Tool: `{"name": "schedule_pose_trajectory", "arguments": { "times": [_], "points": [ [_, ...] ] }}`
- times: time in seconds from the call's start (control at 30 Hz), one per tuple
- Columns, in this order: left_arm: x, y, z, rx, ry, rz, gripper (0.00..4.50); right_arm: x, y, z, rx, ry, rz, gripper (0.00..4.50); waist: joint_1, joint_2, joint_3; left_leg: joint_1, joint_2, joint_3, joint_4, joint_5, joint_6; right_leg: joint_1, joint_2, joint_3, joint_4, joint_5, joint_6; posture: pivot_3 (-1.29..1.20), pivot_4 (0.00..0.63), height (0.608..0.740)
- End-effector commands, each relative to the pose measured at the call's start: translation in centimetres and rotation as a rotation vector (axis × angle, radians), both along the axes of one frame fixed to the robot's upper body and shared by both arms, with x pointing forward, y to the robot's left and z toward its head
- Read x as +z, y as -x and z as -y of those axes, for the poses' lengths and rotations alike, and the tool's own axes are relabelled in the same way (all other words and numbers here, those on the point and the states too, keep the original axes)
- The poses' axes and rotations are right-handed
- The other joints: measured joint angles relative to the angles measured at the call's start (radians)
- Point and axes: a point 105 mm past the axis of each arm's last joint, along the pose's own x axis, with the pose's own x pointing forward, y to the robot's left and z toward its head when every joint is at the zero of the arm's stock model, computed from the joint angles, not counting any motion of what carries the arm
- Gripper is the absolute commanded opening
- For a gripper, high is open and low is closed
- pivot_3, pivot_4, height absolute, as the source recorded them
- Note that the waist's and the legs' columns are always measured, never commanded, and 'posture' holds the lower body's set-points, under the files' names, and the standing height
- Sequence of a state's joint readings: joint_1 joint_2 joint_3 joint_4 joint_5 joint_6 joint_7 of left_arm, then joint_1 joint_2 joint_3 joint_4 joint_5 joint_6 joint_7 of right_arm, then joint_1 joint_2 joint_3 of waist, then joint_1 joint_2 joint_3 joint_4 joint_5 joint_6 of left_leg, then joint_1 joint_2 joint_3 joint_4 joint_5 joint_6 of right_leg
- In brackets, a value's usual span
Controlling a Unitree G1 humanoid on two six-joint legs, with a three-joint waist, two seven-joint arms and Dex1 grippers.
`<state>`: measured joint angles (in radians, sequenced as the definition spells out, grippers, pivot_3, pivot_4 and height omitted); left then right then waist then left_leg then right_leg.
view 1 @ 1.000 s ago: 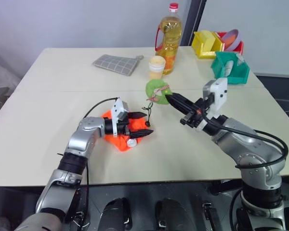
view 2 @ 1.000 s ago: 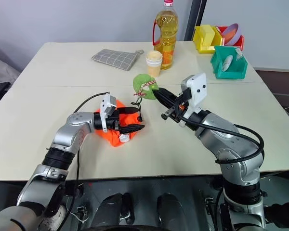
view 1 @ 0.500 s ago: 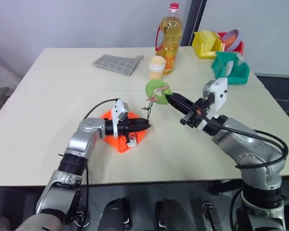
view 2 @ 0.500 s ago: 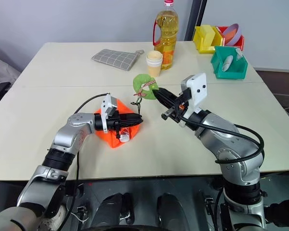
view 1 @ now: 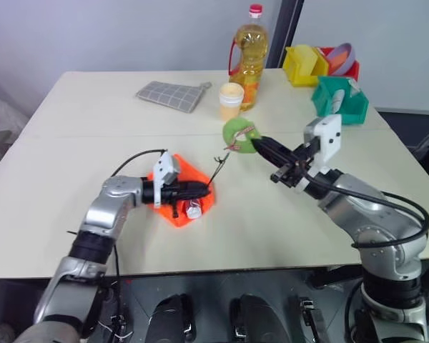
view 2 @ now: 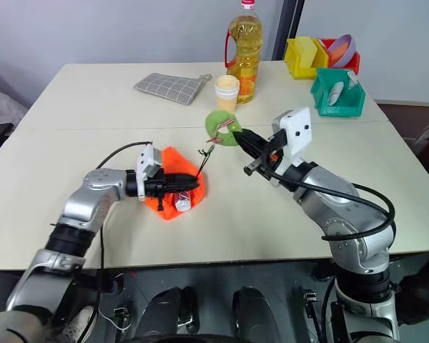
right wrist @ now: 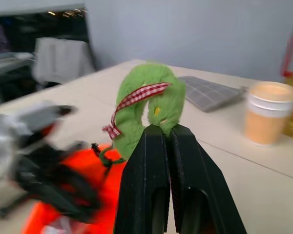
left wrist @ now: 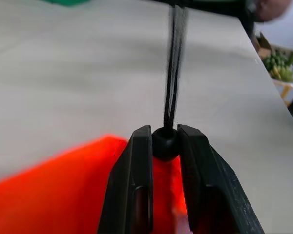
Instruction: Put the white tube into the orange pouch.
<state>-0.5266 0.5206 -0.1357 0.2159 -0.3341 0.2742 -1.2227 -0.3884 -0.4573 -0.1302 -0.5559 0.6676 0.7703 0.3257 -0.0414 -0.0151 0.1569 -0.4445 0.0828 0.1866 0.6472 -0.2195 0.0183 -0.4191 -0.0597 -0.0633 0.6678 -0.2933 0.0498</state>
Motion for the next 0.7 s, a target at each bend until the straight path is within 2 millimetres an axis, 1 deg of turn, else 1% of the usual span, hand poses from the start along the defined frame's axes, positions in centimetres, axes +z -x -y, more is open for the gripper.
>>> {"name": "schedule_pose_trajectory", "arguments": {
  "times": [0.03,0.2,0.3,0.43,0.5,0.63,0.7],
  "points": [
    [-0.2,1.2,-1.4,-0.038,-0.089,0.025,0.26,0.9,-0.4,1.6,-0.08,0.005,0.052,0.0,0.0,0.0,0.0,0.0,0.0,0.0,0.0,0.0,0.0,0.0,0.0,0.0,0.0,0.0,0.0,0.0,0.15,0.74],
    [-0.7,2.3,-2.1,-0.022,-0.091,-0.003,0.26,0.2,-2.1,3.4,-0.196,0.006,0.039,0.0,0.002,0.0,0.0,0.0,0.0,0.0,0.001,0.0,0.001,0.0,-0.001,0.0,0.0,0.0,0.0,0.0,0.15,0.74],
    [-0.9,3.0,-2.1,-0.014,-0.084,-0.017,0.26,0.3,-2.5,4.0,-0.231,-0.006,0.044,0.0,0.001,0.0,0.0,0.0,0.0,0.0,0.001,0.0,0.001,0.0,-0.001,0.0,0.0,0.0,0.0,0.0,0.15,0.74],
    [-1.5,4.1,-2.0,-0.008,-0.085,-0.041,0.26,0.3,-3.3,5.3,-0.305,-0.015,0.043,0.0,-0.001,0.0,0.0,0.0,0.0,0.0,0.0,0.0,0.0,0.0,-0.001,0.0,0.0,0.0,0.0,0.0,0.15,0.74],
    [-1.6,4.2,-2.1,0.005,-0.085,-0.048,0.26,0.2,-3.4,5.4,-0.307,-0.014,0.042,0.0,-0.001,0.0,0.0,0.0,0.0,0.0,0.0,0.001,-0.002,0.0,-0.001,0.0,0.001,0.0,0.0,0.0,0.15,0.74],
    [-1.7,4.2,-2.1,0.018,-0.069,-0.057,0.26,-0.3,-3.3,4.7,-0.271,0.005,0.025,0.0,0.001,0.0,0.0,0.001,0.0,0.0,0.0,0.002,-0.003,0.0,-0.001,0.0,0.001,0.0,0.0,0.0,0.15,0.74],
    [-1.5,4.2,-2.0,0.019,-0.048,-0.073,1.28,-0.7,-3.0,4.1,-0.232,0.026,0.012,0.0,0.001,0.0,0.0,0.001,0.0,0.0,0.0,0.002,-0.003,0.0,-0.001,0.0,0.001,0.0,0.0,0.0,0.15,0.74]
  ]
}}
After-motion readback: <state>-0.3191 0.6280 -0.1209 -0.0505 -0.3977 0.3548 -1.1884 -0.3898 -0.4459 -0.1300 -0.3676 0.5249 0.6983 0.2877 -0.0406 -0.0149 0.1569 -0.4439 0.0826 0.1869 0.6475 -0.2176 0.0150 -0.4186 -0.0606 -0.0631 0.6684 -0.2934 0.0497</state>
